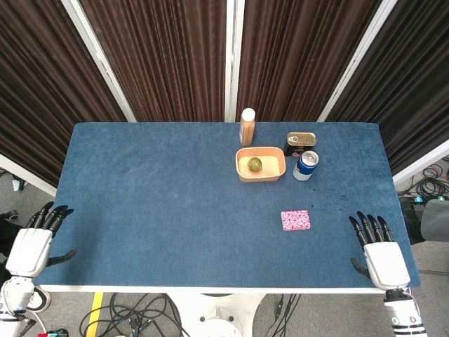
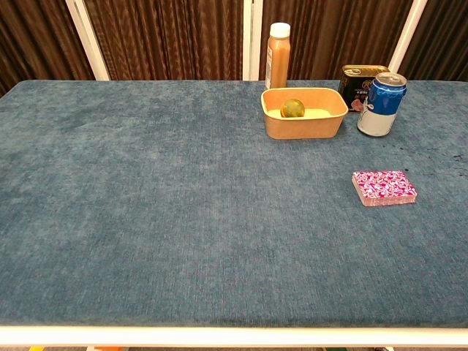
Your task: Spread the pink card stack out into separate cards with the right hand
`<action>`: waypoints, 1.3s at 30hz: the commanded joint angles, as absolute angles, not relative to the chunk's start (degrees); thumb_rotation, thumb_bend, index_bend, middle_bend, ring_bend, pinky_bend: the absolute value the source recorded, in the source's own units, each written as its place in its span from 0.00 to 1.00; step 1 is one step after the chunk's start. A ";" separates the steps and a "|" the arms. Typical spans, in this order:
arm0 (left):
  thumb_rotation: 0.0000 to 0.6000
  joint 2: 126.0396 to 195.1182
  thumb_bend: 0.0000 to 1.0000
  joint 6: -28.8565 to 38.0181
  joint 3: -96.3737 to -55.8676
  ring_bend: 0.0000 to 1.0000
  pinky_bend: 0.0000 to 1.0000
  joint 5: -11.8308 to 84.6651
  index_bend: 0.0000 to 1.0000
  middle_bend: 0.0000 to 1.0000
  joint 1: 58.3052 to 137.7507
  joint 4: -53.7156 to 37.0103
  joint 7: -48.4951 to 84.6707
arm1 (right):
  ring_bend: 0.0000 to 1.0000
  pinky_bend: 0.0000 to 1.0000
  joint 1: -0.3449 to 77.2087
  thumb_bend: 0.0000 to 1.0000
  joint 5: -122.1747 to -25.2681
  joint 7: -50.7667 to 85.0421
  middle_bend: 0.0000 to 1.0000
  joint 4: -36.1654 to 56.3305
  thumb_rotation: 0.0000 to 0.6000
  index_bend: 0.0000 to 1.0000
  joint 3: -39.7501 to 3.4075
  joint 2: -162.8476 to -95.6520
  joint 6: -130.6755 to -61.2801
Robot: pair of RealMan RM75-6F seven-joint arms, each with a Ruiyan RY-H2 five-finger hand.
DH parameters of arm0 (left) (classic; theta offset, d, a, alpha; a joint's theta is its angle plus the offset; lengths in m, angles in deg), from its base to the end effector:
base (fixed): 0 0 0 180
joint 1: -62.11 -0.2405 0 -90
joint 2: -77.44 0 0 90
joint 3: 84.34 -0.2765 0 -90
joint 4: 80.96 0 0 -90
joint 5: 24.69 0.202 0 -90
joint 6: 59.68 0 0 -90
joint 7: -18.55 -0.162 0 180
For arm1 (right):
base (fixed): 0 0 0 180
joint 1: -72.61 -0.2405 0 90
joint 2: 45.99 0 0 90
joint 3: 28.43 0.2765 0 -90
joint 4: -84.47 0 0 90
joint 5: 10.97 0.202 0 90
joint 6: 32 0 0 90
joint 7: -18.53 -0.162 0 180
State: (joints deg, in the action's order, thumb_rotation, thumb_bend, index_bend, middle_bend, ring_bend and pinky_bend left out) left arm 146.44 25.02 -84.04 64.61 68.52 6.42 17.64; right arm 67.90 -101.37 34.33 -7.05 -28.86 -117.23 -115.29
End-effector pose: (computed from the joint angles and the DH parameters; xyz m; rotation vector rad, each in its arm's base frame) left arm -0.3263 0.2001 0.1424 -1.4839 -0.8855 -0.9098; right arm -0.3124 -0.1855 0.1170 1.5632 -0.7944 0.7741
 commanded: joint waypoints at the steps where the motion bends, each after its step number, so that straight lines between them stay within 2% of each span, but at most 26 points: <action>1: 1.00 146.49 0.01 24.97 -84.05 0.02 0.19 64.61 0.18 0.15 68.55 6.38 17.58 | 0.00 0.00 67.87 0.14 -101.33 34.20 0.00 -6.89 1.00 0.00 -28.86 -117.28 -115.16; 35: 1.00 146.06 0.01 25.69 -84.07 0.02 0.19 65.09 0.18 0.15 68.37 6.39 18.15 | 0.00 0.01 66.63 0.14 -100.62 36.47 0.00 -9.87 1.00 0.00 -28.57 -115.77 -112.77; 37: 1.00 146.10 0.01 25.68 -84.13 0.02 0.19 65.17 0.18 0.15 68.37 6.21 18.18 | 0.07 0.11 66.47 0.14 -100.74 37.16 0.00 -9.83 1.00 0.00 -28.04 -115.80 -113.29; 38: 1.00 146.17 0.01 25.66 -84.20 0.02 0.19 65.22 0.18 0.15 68.35 6.15 18.14 | 0.18 0.25 66.37 0.14 -100.96 37.25 0.00 -9.74 1.00 0.00 -27.66 -115.96 -113.78; 39: 1.00 146.21 0.01 25.64 -84.23 0.02 0.19 65.25 0.18 0.15 68.36 6.14 18.14 | 0.34 0.45 66.27 0.15 -101.04 37.31 0.01 -9.68 1.00 0.00 -27.42 -116.05 -114.00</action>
State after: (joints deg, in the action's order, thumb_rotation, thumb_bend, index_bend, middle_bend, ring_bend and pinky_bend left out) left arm 146.20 25.65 -84.21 65.24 68.36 6.15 18.15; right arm 66.44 -100.86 37.15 -9.77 -27.78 -115.92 -113.64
